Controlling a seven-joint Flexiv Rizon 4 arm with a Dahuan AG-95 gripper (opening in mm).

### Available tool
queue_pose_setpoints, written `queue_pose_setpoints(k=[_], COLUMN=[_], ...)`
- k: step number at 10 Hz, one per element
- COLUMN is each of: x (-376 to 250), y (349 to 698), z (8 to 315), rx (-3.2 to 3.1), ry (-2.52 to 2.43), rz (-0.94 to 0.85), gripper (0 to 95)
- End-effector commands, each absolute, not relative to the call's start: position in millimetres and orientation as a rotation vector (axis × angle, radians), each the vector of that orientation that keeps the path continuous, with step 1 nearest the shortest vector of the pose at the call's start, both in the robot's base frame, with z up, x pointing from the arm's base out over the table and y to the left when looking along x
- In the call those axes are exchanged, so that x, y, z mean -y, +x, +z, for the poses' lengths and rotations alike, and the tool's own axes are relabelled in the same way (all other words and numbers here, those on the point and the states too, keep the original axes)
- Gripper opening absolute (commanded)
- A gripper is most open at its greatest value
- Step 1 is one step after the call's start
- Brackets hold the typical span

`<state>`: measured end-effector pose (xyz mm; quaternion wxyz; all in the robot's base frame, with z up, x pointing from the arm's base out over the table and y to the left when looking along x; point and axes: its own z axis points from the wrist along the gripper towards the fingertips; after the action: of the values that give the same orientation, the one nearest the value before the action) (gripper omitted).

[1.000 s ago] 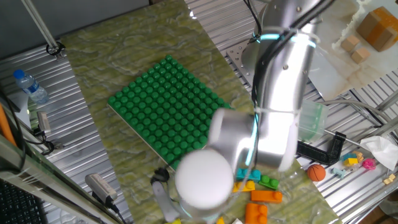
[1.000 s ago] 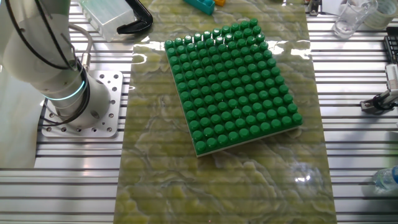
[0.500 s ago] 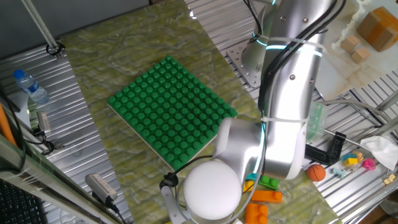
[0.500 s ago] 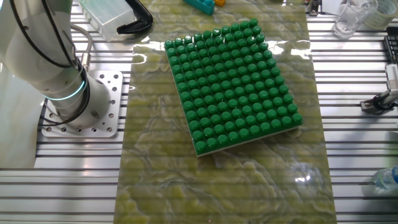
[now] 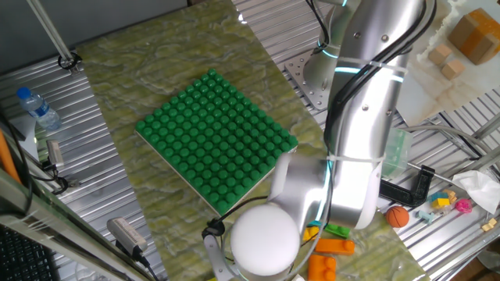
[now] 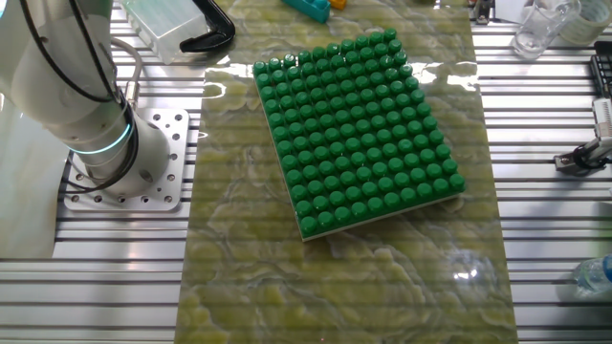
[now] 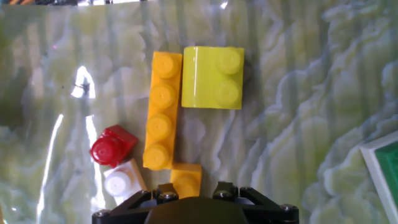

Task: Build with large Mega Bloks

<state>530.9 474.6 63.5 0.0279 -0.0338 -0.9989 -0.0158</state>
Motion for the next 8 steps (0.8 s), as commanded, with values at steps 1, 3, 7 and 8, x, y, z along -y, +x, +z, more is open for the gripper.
queue_pose_setpoints(k=[1, 3, 7, 8], x=[-476, -477, -479, -480], y=[529, 526, 524, 524], z=[61, 59, 46, 46], rx=[3.077, 3.081, 3.082, 3.081], ry=[-0.106, -0.138, -0.16, -0.162], rz=[-0.067, -0.134, -0.126, -0.126], gripper=[38.0, 38.0, 38.0, 38.0])
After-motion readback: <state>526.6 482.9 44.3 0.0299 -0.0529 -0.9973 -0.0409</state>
